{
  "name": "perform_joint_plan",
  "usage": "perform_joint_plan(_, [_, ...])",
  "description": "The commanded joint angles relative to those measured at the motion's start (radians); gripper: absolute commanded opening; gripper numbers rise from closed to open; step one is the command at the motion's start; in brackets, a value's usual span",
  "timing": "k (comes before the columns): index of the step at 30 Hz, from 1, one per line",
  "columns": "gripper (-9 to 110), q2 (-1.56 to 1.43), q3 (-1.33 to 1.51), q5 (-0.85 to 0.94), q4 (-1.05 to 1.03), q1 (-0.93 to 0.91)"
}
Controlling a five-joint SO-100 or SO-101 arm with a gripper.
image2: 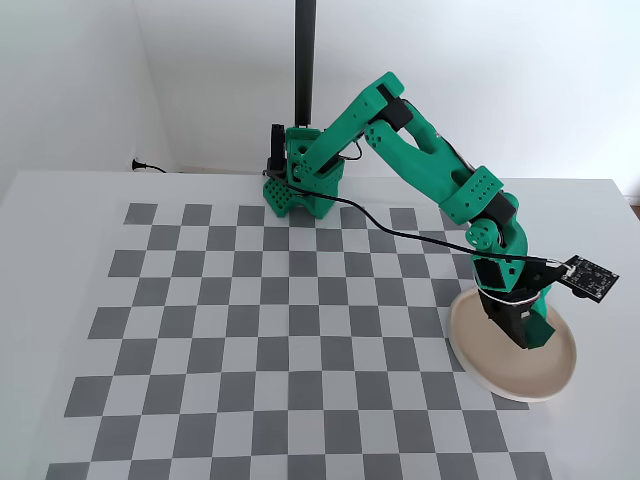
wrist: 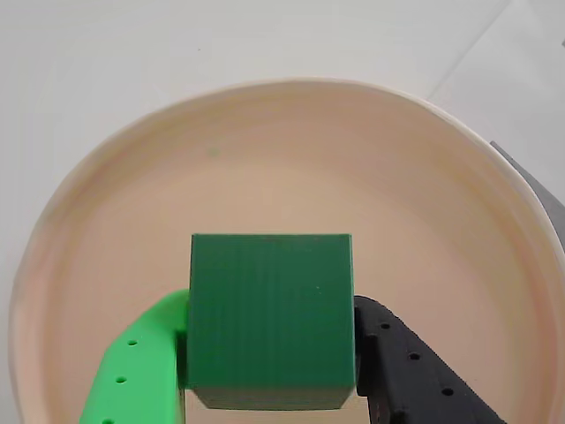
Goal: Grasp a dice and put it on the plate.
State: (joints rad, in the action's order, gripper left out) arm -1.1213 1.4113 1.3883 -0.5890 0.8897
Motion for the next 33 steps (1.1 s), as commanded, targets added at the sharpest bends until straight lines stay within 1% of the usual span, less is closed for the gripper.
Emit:
perform_joint_plan(1, [15, -0.025, -0.101, -0.005, 0.014, -0.008])
perform_joint_plan(13, [18, -0.071, -0.1, -0.012, -0.014, -0.028])
perform_joint_plan(25, [17, -0.325, -0.097, 0.015, -0.161, -0.071])
perform_joint_plan(33, [16, -0.489, -0.091, 0.008, -0.282, -0.135])
